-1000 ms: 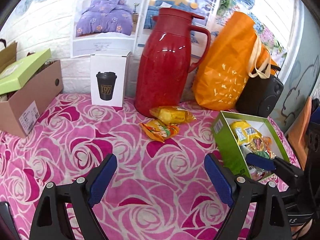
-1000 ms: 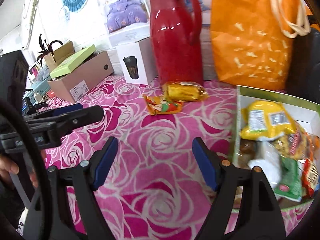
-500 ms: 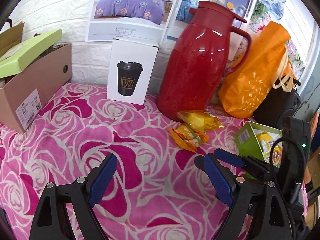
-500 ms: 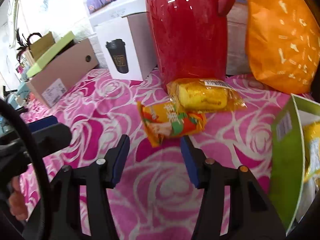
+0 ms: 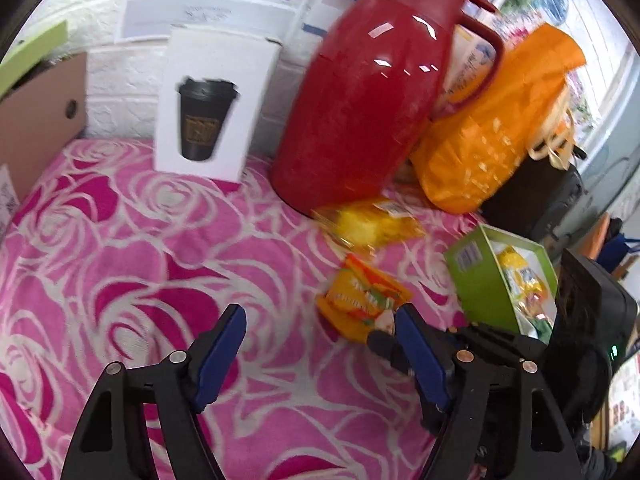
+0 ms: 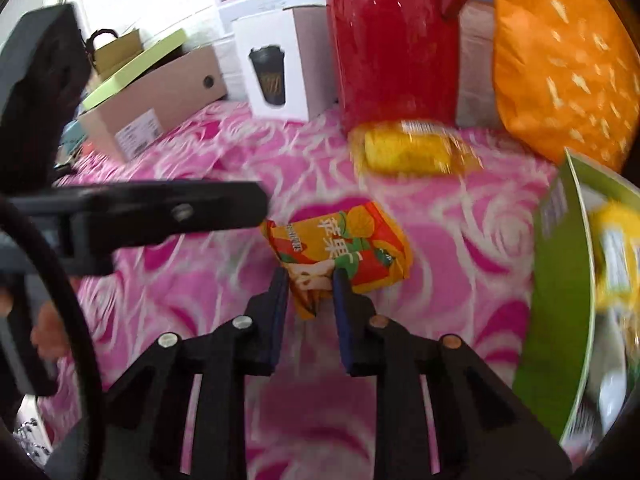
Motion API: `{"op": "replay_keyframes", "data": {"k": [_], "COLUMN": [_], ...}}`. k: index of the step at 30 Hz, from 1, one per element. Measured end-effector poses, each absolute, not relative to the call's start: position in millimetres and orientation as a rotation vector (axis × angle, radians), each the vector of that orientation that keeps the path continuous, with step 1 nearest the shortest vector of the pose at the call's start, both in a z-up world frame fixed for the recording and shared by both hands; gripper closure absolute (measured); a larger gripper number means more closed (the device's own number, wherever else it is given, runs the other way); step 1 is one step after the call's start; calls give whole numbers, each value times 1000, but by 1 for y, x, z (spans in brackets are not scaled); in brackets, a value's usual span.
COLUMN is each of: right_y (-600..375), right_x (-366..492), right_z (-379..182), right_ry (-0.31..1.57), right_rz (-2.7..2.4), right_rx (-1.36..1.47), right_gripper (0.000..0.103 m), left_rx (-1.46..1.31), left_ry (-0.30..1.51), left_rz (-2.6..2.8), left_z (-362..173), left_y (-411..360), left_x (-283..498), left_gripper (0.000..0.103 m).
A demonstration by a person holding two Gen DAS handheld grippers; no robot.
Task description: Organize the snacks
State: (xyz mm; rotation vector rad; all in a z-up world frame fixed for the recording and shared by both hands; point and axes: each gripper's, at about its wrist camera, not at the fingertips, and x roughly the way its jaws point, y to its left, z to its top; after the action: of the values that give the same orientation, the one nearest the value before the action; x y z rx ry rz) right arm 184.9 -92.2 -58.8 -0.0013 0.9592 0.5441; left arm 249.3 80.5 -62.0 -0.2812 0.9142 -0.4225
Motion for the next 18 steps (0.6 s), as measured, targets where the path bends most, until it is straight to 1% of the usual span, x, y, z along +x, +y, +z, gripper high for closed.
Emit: {"op": "replay_keyframes", "data": {"k": [1, 2, 3, 4, 5, 10, 11, 12, 14, 18], "right_y": [-97, -101, -102, -105, -108, -122, -122, -123, -123, -120], "right_x": [178, 172, 168, 165, 163, 160, 159, 158, 159, 166], "right_z": [-59, -59, -60, -60, -60, -57, -56, -56, -58, -64], "right_ry": [968, 980, 988, 993, 998, 1016, 1016, 1014, 1013, 1040], "right_rz": [547, 548, 550, 550, 552, 549, 546, 540, 530, 514], "right_rx": [12, 23, 30, 43, 64, 170, 177, 179, 188, 218], "right_gripper": [77, 76, 74, 72, 72, 70, 69, 67, 67, 67], "left_rx": [-273, -261, -246, -230, -216, -171, -180, -179, -162, -178], "left_ry": [921, 928, 942, 960, 976, 1015, 1023, 1028, 1044, 1071], "left_rz": [-448, -476, -510, -540, -557, -562, -569, -575, -580, -564], "left_z": [-63, -64, -66, -69, -72, -81, -82, -82, -82, -87], "left_y": [75, 68, 60, 52, 44, 23, 20, 20, 17, 17], "left_x": [247, 243, 239, 235, 232, 226, 225, 225, 224, 229], "left_gripper": [25, 29, 36, 38, 39, 39, 42, 50, 56, 57]}}
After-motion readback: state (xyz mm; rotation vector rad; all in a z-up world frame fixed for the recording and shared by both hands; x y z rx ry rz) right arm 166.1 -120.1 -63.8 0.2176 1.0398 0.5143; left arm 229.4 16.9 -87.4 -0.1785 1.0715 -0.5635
